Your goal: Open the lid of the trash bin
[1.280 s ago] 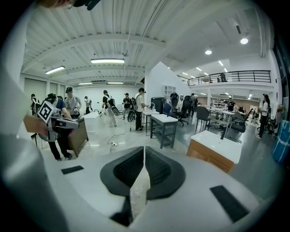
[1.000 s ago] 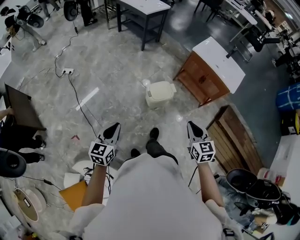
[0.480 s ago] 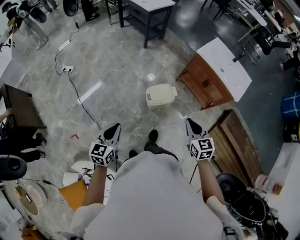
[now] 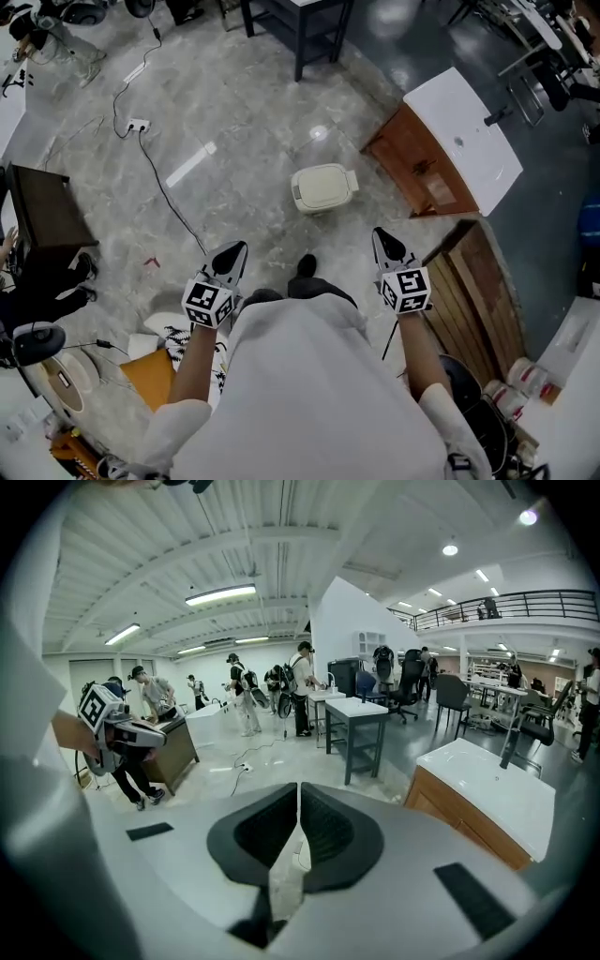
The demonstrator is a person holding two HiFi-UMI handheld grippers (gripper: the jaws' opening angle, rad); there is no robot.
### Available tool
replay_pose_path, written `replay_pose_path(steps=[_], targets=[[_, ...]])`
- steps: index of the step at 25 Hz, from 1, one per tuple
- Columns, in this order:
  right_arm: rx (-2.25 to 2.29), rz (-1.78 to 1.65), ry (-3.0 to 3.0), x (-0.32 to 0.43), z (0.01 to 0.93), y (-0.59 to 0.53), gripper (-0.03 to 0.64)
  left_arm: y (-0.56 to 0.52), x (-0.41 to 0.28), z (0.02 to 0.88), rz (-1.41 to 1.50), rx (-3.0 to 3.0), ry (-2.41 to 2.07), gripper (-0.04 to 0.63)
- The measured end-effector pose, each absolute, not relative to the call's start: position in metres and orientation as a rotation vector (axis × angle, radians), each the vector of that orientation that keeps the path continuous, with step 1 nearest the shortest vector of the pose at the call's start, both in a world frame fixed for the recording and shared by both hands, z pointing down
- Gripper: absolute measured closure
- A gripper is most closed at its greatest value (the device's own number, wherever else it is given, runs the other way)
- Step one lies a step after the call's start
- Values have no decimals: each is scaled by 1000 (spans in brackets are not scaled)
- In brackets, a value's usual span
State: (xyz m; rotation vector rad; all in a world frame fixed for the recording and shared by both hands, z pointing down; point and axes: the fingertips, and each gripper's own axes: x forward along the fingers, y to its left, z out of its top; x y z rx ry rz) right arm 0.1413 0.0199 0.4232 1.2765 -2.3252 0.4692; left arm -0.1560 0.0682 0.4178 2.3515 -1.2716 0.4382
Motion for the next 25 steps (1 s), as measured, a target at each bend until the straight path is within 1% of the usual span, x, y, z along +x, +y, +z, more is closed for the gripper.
replay_pose_path(steps=[13, 19, 25], targets=[[1242, 540, -2297, 171, 452, -27, 583, -2, -111, 433, 528, 2355, -1189, 577], [1241, 560, -2254, 170, 465, -38, 583, -32, -105, 447, 557, 2369, -1109, 577], [1273, 613, -2196, 154, 475, -41, 583, -52, -106, 472, 608, 2378, -969, 577]])
